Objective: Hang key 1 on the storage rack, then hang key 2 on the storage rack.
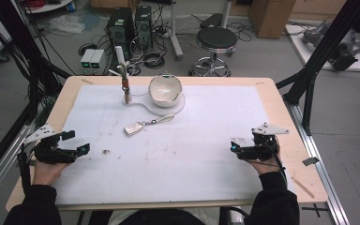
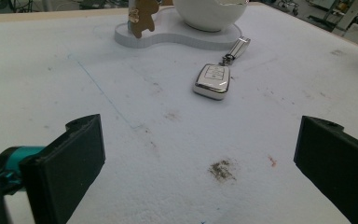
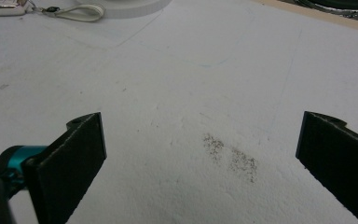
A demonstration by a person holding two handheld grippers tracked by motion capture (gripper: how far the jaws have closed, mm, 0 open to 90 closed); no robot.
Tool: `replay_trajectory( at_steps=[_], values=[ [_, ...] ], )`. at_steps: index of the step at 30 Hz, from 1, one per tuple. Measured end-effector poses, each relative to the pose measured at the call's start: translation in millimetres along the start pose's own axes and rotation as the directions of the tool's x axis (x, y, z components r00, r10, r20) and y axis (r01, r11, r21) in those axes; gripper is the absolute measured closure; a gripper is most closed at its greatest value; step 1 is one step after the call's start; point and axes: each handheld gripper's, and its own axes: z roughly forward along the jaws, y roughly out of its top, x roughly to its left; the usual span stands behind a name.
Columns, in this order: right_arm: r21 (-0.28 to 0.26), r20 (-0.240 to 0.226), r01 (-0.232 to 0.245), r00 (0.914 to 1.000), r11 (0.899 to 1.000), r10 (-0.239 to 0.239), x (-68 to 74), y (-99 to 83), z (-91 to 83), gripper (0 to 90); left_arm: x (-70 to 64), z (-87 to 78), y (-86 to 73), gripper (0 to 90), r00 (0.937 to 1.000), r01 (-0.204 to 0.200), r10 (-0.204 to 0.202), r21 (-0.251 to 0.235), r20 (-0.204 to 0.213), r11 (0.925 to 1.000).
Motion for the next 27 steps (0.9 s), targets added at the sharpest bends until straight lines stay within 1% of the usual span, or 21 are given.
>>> replay_trajectory(
  at_steps=[3,6,10,12,16,17,20,22,23,27],
  values=[
    [0.0,0.011,0.007,0.9999,1.0,-0.006,1.4,-5.9,0.6,0.7,0.0,1.0,-0.1,2.3,1.0,0.003,-0.003,0.007,-0.003,1.0],
    [0.011,0.013,-0.002,0.9999,1.0,0.002,3.2,-11.5,2.3,0.7,-0.5,2.9,-0.2,2.3,1.0,0.008,-0.008,0.014,0.002,0.9999],
    [-0.01,0.022,-0.013,0.9997,1.0,0.013,6.3,-16.9,1.4,0.7,-2.6,5.8,1.0,2.3,1.0,0.005,-0.005,0.016,0.008,0.9999],
    [-0.016,0.026,-0.01,0.9996,1.0,0.01,7.4,-17.1,-0.8,0.6,-3.8,8.1,2.7,2.3,0.9999,-0.001,0.001,0.025,0.011,0.9997],
    [-0.05,0.043,-0.002,0.9991,0.999,0.004,8.4,-15.9,-4.3,0.6,-6.5,13.0,8.8,2.3,0.9998,-0.006,0.006,0.028,0.02,0.9996],
    [-0.054,0.049,0.0,0.9988,0.999,0.003,8.5,-15.6,-4.6,0.7,-7.1,13.7,10.0,2.3,0.9997,-0.014,0.013,0.034,0.021,0.9993],
    [-0.067,0.049,-0.004,0.9988,0.998,0.007,8.8,-15.6,-5.3,0.7,-9.6,18.1,14.8,2.3,0.9997,-0.014,0.013,0.044,0.019,0.9989],
    [-0.067,0.044,-0.006,0.999,0.998,0.009,8.5,-16.6,-4.8,0.6,-9.7,23.1,17.3,2.3,0.9998,-0.008,0.007,0.057,0.018,0.9984],
    [-0.063,0.044,-0.006,0.999,0.998,0.009,8.6,-17.2,-4.6,0.6,-9.7,26.0,18.5,2.3,0.9998,-0.011,0.011,0.064,0.015,0.9979],
    [-0.051,0.045,0.004,0.999,0.999,-0.002,9.3,-18.7,-4.4,0.6,-7.7,35.0,21.5,2.3,0.9999,0.002,-0.003,0.088,0.013,0.9961]
  ],
)
